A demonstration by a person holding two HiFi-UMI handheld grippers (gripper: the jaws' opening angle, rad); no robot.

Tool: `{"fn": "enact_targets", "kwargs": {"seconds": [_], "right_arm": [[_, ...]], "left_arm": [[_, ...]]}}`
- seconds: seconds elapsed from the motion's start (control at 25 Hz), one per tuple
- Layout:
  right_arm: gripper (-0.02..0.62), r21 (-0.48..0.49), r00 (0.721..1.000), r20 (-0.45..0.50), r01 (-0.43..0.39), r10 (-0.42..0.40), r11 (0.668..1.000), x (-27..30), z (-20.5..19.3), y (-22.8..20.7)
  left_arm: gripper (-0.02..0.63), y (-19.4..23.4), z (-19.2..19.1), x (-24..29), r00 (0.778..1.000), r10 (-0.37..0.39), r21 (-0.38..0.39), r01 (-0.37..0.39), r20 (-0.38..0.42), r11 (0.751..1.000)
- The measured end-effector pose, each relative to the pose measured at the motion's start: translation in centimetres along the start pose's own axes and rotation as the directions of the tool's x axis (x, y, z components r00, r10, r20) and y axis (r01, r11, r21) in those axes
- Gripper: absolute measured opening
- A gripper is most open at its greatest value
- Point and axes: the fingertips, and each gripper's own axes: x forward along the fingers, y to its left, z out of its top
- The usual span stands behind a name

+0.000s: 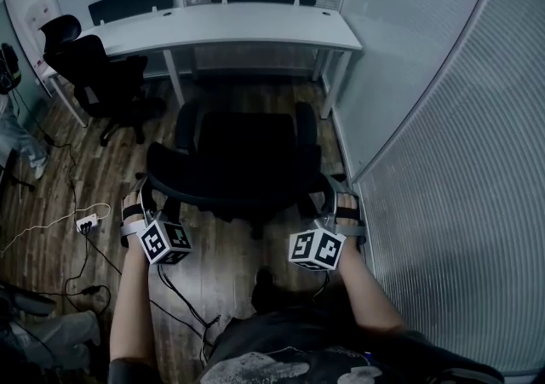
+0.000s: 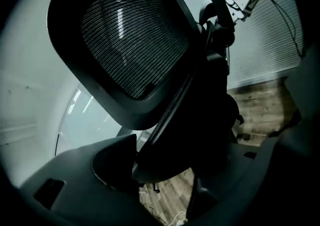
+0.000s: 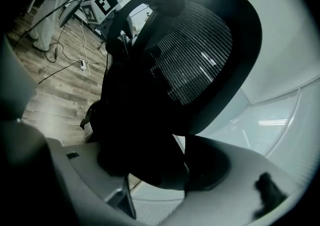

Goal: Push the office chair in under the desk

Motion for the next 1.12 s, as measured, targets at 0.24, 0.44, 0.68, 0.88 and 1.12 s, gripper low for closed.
{"fn": "enact_targets", "kwargs": {"seconds": [0.24,0.44,0.68,0.88,1.12], "right_arm": [[0.275,0.002,0.998,-0.025,-0.050,0.050,0.999,0.6,-0.5,-0.5],[0.275,0.007,0.998,-0.013,-0.061,0.061,0.998,1.4,-1.3,-0.8],[0.275,0.011,0.996,-0.043,-0.077,0.077,0.997,4.8,-1.4,-1.8],[0.275,0.017,0.995,-0.062,-0.084,0.085,0.996,8.1,-1.3,-2.7],[0.275,0.019,0.994,-0.058,-0.089,0.090,0.996,12.9,-1.5,-4.5]], "left_arm": [[0.285,-0.1,0.7,0.6,0.998,-0.063,0.023,0.064,-0.009,0.998],[0.285,-0.7,1.5,1.3,0.994,-0.109,0.009,0.109,0.012,0.994],[0.285,0.2,2.1,4.2,0.994,-0.111,-0.003,0.111,0.017,0.994],[0.285,1.2,2.4,7.4,0.993,-0.119,-0.002,0.119,0.010,0.993],[0.285,2.5,3.4,12.0,0.992,-0.125,-0.007,0.125,-0.014,0.992]]}}
